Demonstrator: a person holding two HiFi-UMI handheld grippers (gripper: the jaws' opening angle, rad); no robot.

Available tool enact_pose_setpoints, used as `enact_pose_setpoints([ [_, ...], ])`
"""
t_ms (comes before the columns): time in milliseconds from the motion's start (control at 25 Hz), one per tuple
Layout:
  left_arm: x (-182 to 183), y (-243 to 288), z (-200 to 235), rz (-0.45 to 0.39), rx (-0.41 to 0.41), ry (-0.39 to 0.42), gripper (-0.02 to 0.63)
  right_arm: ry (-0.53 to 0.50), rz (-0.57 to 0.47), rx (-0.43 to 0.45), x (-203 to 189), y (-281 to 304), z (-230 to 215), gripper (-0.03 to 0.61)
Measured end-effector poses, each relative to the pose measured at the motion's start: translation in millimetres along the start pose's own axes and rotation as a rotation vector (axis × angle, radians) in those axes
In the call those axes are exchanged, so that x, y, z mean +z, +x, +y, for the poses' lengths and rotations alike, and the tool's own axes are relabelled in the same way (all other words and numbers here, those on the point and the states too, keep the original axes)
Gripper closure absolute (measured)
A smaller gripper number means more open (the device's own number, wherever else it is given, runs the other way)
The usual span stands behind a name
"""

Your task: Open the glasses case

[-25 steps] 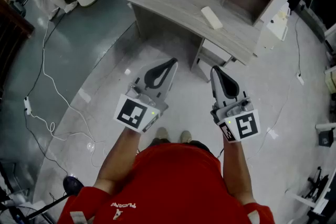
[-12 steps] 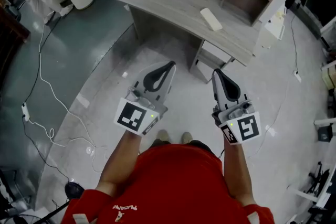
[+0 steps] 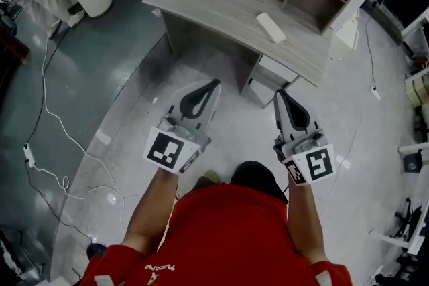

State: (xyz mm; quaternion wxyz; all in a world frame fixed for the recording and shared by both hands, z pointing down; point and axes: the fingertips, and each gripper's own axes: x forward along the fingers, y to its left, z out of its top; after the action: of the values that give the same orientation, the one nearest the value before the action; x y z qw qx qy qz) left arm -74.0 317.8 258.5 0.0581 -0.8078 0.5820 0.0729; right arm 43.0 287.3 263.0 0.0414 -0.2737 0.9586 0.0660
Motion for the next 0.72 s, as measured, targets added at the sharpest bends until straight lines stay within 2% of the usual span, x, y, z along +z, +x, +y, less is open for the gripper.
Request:
enact_pose_setpoints([
  [280,-12,28,30,0.018,-0.007,0.010,0.604,-0.026,0.006,-0.021,-11,25,-23,0.574],
  [600,-47,112,68,0.073,-0.012,0.045,0.604,-0.097,0.012,-0.035,-39,76,-102,0.574],
  [720,-56,153,83,0.085,-0.019,0.059,0.604,-0.091,0.022,-0.037,-49,98,-136,0.574],
])
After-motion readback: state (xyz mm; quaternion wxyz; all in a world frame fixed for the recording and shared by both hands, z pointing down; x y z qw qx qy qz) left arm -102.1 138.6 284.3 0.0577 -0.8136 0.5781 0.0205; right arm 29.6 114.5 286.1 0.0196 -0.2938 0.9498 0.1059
